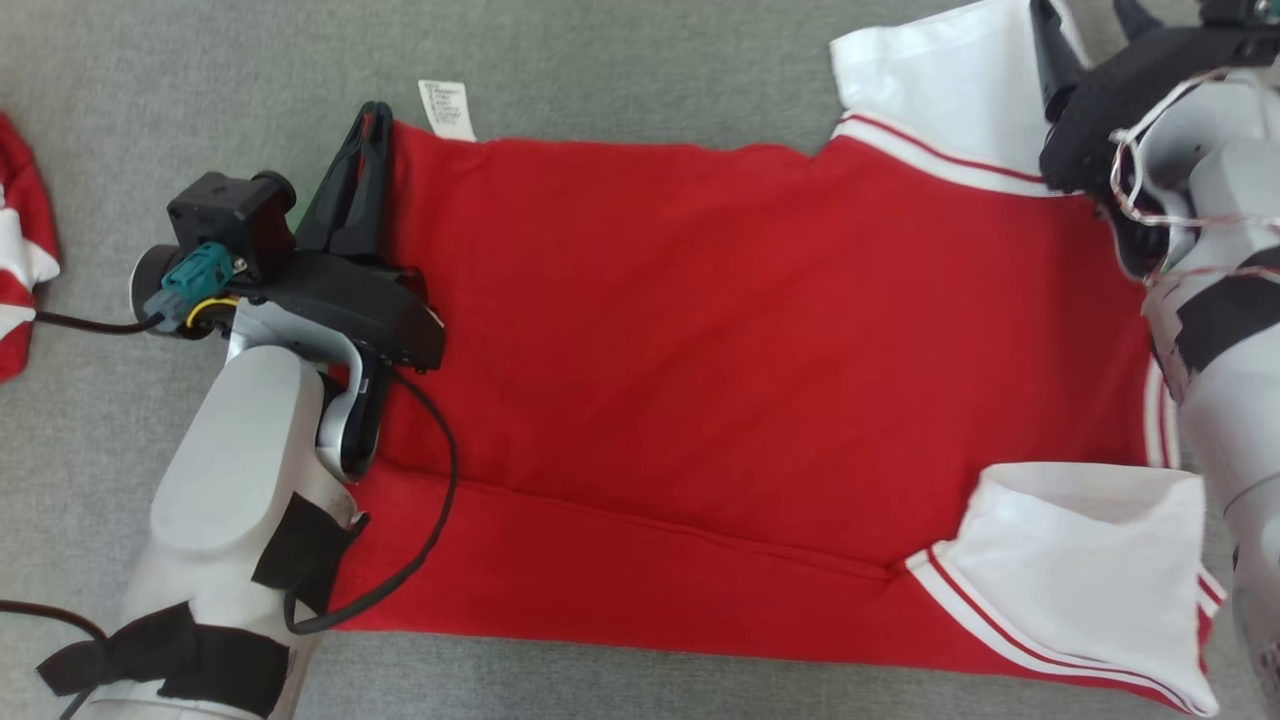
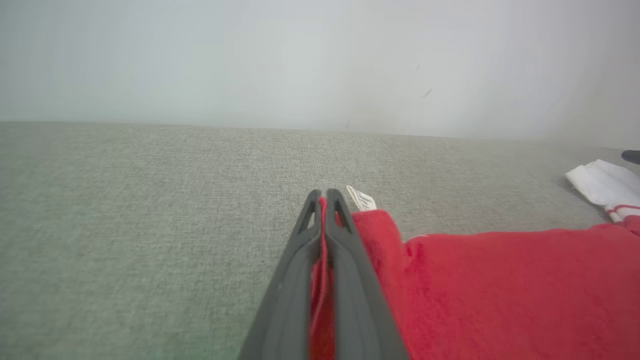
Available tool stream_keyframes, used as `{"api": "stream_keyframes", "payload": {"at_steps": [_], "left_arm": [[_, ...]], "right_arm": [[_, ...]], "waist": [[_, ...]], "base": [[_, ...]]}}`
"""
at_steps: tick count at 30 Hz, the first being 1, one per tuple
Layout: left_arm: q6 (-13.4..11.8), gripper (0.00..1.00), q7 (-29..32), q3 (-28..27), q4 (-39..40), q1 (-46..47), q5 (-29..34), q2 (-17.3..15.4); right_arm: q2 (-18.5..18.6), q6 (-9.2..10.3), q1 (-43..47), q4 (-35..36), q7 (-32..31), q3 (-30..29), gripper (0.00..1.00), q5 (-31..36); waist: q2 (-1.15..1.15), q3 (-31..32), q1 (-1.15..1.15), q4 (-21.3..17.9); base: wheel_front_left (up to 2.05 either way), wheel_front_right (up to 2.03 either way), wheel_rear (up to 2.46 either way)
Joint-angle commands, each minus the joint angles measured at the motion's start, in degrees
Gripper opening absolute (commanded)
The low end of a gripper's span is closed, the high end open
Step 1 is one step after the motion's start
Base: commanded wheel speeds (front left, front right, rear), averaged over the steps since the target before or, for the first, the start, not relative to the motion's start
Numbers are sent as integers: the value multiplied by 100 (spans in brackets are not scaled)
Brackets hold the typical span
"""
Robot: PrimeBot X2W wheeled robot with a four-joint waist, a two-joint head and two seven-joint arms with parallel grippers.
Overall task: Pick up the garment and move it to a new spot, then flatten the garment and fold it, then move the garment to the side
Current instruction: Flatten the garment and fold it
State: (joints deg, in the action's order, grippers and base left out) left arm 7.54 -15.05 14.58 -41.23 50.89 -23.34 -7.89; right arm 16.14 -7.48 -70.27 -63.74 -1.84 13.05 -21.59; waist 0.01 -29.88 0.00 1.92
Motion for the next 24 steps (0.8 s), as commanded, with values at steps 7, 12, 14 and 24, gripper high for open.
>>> {"api": "stream_keyframes", "payload": {"at_steps": [7, 12, 14, 24], "left_arm": [[-13, 0, -14, 73, 71, 96, 27, 45], [-14, 0, -13, 104, 88, 166, 1, 54], [-14, 0, -13, 100, 82, 159, -5, 37], [-14, 0, -14, -37, -2, 34, -105, -121]], "right_arm": [[-71, -5, -393, -593, -23, -47, 100, 106], [-50, -5, -551, -895, -88, -93, 0, 250], [-7, -5, -637, -923, 43, -131, 0, 302], [88, -5, -577, -966, 1178, -189, 0, 651]], "waist": [[-1, -235, 0, 213], [-1, -301, 0, 263], [-1, -303, 0, 254], [-1, -66, 0, 66]], "base": [[0, 0, 0], [0, 0, 0], [0, 0, 0], [0, 0, 0]]}}
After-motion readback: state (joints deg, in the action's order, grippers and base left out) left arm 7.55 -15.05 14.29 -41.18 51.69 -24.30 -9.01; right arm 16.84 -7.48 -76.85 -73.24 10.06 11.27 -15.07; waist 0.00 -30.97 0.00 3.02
